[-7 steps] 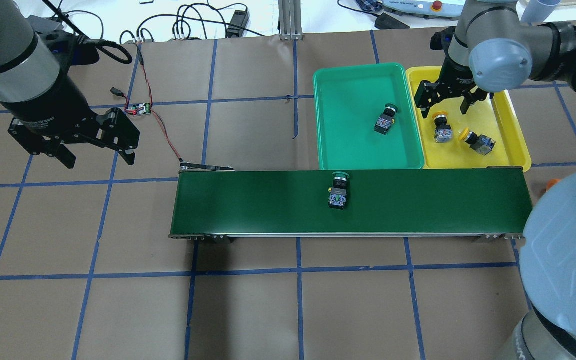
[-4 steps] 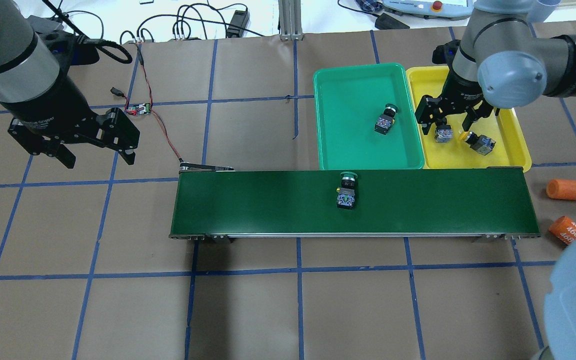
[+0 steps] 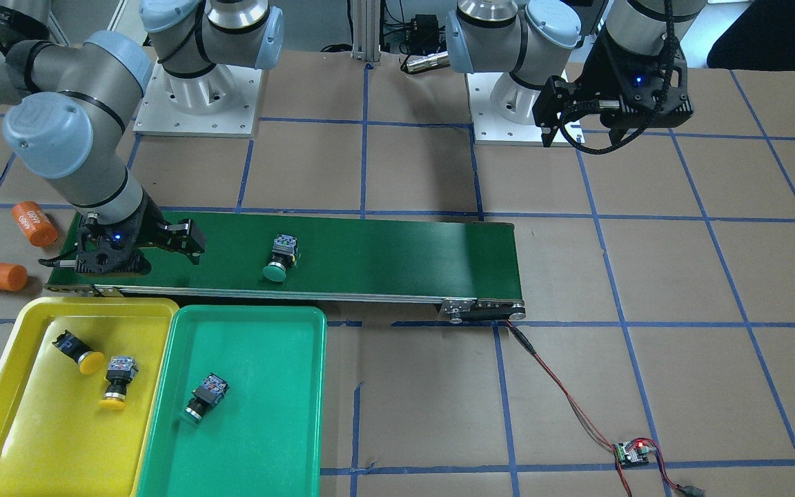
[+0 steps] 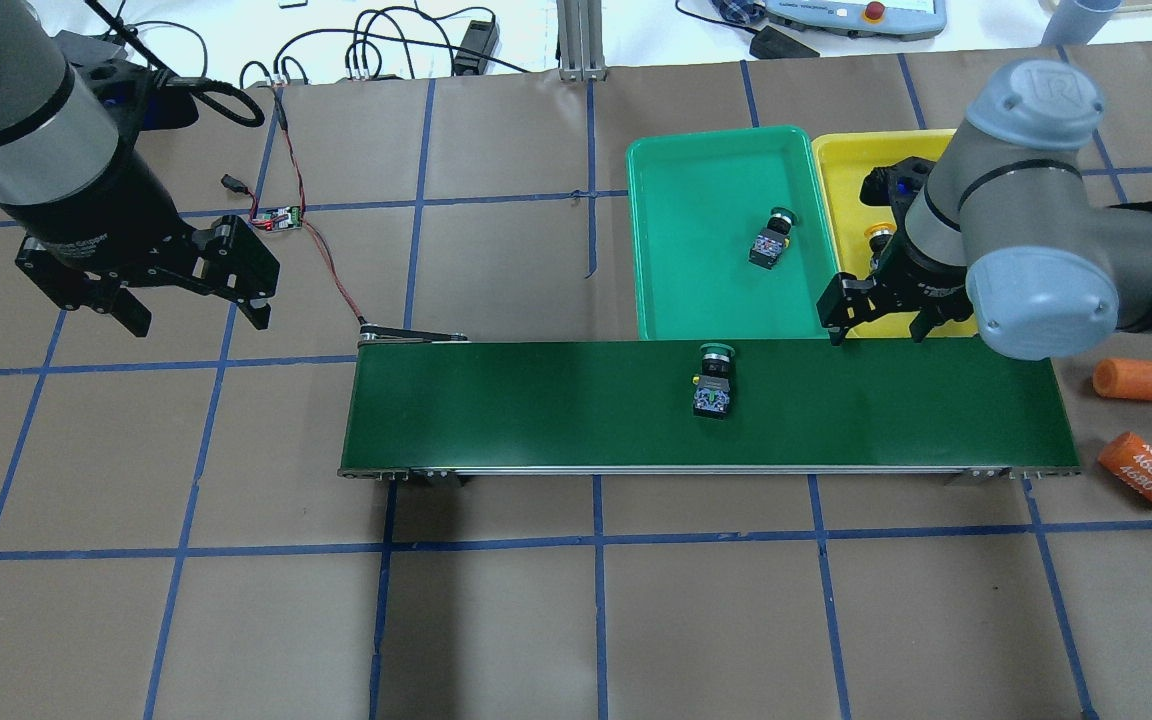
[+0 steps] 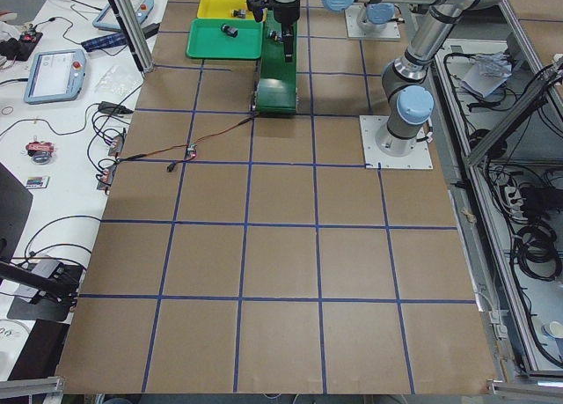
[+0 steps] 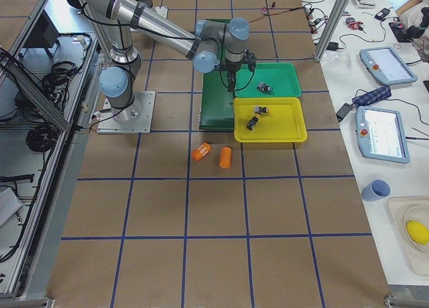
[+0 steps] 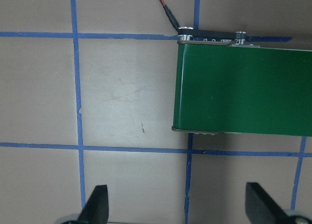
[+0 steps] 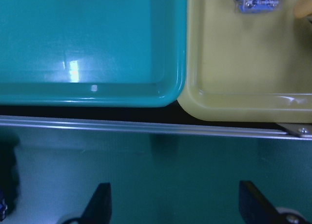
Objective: Sort buttons by color to trays
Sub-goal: 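Move the right gripper back over the belt above the green button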
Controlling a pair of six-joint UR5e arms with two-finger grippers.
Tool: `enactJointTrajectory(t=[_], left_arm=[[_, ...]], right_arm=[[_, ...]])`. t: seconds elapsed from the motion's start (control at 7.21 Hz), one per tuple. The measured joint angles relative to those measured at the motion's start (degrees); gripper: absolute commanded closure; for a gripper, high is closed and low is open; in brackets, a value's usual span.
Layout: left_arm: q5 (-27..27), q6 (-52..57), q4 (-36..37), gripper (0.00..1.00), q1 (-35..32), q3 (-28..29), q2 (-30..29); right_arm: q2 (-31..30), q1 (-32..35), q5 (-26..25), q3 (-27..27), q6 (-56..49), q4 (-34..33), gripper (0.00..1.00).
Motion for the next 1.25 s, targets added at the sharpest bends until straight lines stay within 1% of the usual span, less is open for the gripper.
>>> enactJointTrajectory(t=[0.28, 0.83, 1.25], left_arm=[[0.14, -0.02, -0.35, 0.0, 0.01, -0.03, 0.48], [-0.02, -0.07, -0.36, 0.0, 0.02, -0.12, 0.06], [0.16, 0.01, -0.37, 0.0, 0.07, -0.3, 0.33]], right_arm=[[-1.16, -0.06, -0.17, 1.93, 0.05, -1.11, 0.07], [-1.36, 0.01, -0.19, 2.18, 0.46, -1.28, 0.07], [-1.39, 0.22, 0.22, 2.1, 3.26, -1.31, 0.07]])
